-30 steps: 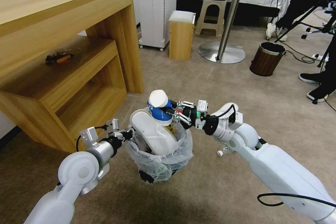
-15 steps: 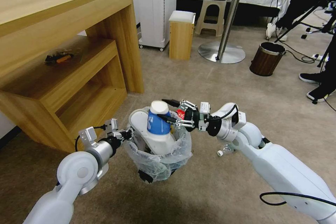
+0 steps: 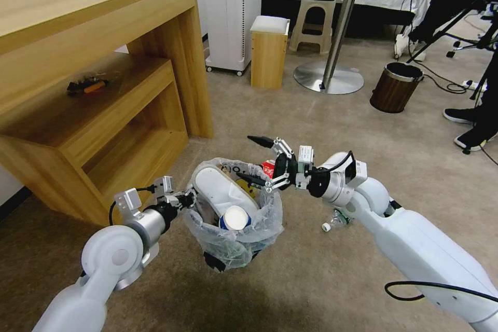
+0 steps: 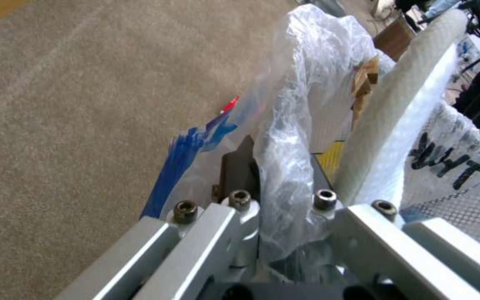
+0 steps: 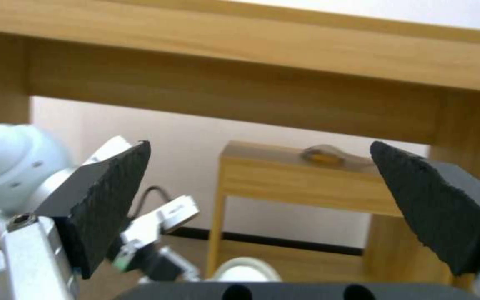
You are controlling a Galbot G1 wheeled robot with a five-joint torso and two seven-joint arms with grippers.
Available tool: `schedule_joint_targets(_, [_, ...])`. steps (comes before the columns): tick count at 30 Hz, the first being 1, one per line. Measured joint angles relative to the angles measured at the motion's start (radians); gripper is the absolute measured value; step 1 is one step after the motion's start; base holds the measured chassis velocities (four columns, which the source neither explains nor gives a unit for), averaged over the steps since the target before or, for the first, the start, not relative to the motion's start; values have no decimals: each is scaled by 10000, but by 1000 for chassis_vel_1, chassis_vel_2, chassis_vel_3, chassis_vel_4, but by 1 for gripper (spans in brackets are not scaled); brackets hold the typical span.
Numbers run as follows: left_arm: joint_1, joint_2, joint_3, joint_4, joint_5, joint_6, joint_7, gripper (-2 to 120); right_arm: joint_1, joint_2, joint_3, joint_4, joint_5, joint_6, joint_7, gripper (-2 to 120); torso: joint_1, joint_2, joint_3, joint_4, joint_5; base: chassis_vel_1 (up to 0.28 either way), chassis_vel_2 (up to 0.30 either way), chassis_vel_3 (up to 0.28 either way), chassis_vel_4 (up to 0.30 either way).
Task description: Pick up the trash bin and place the garbage on the floor into it.
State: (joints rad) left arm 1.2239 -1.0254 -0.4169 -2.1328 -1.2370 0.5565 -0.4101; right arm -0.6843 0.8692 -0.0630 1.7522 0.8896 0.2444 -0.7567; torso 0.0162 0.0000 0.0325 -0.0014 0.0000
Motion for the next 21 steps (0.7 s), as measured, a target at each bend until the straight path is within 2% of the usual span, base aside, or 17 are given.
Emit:
schedule_joint_targets(1, [0,0,0,0,0,0,0,3,0,0,0,0,0,0,0,100,0,0,0,0,0,0,0,0,0])
schedule_joint_targets(3, [69,30,-91,-23,15,0,1,3,-178,-8,346,144,0,-86,899,100,0,0,0,1,0,0,0,0,0])
schedule_joint_targets(4, [69,30,-91,-23,15,0,1,3,-178,-8,346,144,0,-86,899,100,0,0,0,1,0,0,0,0,0])
schedule_joint_targets(7, [212,154,-311,-90,6,-28,0,3,-575,-92,1004,423,-64,-355,2434,100,0,0,0,0,0,0,0,0,0])
schedule_joint_targets(11, [311,219,-462,-171,-41,-44,-12,3,-804,-157,1258,480,-210,-378,3137,100,0,0,0,0,0,0,0,0,0])
schedule_joint_targets(13, [410,304,-710,-256,-74,-75,-83,3,-1223,-255,1600,530,-436,-424,4255,100,0,0,0,0,0,0,0,0,0])
schedule_joint_targets(15, [433,327,-784,-272,-76,-82,-110,3,-1346,-271,1684,540,-504,-432,4520,100,0,0,0,-1,1,0,0,0,0])
schedule_joint_targets(18, [557,409,-1132,-410,-183,-125,-250,3,-2010,-309,2210,565,-693,-424,5518,100,0,0,-1,-1,0,0,0,0,0])
schedule_joint_targets(21, [631,415,-1327,-482,-287,-127,-321,3,-2237,-301,2434,543,-765,-316,5906,100,0,0,0,-1,2,0,0,0,0])
